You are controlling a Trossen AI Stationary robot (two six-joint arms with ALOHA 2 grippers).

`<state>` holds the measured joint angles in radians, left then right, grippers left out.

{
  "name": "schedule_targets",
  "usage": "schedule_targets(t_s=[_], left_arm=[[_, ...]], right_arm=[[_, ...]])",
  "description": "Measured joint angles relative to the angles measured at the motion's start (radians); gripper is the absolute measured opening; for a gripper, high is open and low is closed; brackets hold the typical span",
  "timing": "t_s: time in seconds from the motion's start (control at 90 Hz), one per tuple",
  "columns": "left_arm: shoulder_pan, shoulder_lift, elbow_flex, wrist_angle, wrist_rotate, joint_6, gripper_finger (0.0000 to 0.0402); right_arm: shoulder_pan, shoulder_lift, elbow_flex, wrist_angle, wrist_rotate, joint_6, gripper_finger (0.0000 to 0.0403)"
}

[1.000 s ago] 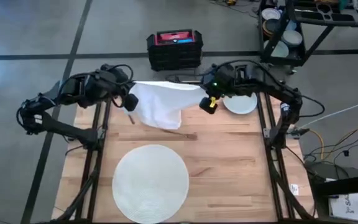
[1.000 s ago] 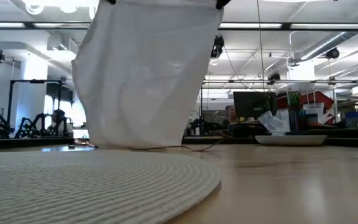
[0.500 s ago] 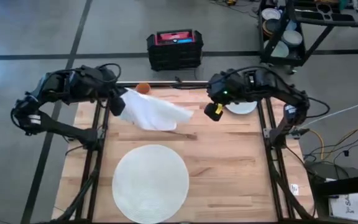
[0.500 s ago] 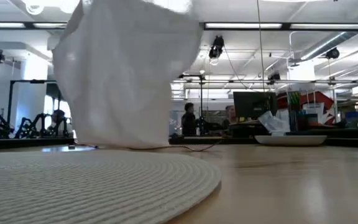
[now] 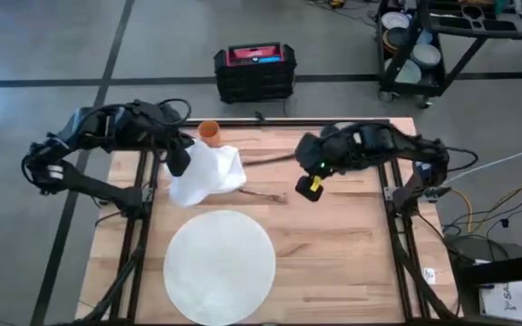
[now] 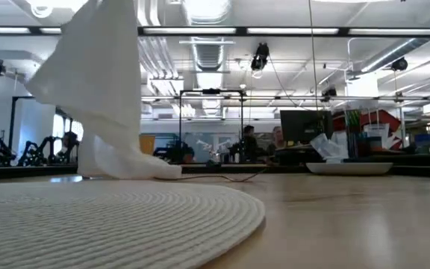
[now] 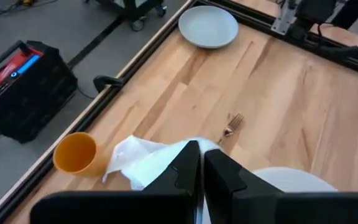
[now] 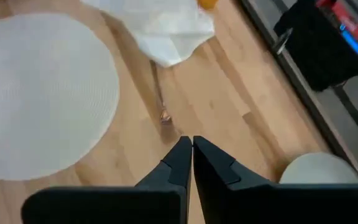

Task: Set table place
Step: Fold the white napkin

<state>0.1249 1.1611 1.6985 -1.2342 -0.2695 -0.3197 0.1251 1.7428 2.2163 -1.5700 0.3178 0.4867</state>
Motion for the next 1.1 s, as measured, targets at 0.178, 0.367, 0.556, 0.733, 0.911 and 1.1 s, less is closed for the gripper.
schedule_targets(t_s=[0.178, 0.367, 0.556, 0.733, 0.911, 1.1], left_arm=[[0.000, 0.051, 0.000, 0.106, 0.006, 0.021, 0.0000], [-0.004, 0.138, 0.000, 0.242, 0.074, 0.066, 0.0000], [-0.005, 0.254, -0.001, 0.370, 0.200, 0.120, 0.0000], [-0.006, 0.360, 0.017, 0.434, 0.317, 0.128, 0.0000], [-0.010, 0.436, 0.124, 0.396, 0.332, 0.165, 0.0000], [-0.010, 0.464, 0.252, 0.401, 0.293, 0.201, 0.0000]], right_arm=[[0.089, 0.000, -0.161, 0.000, 0.060, 0.159, 0.0000], [0.238, -0.059, -0.398, 0.024, 0.201, 0.549, 0.0000], [0.417, -0.175, -0.616, 0.053, 0.238, 1.018, 0.0000], [0.578, -0.277, -0.793, 0.213, 0.375, 1.367, 0.0000], [0.617, -0.291, -1.005, 0.570, 0.408, 1.444, 0.0000], [0.552, -0.236, -1.190, 1.046, 0.405, 1.329, 0.0000]])
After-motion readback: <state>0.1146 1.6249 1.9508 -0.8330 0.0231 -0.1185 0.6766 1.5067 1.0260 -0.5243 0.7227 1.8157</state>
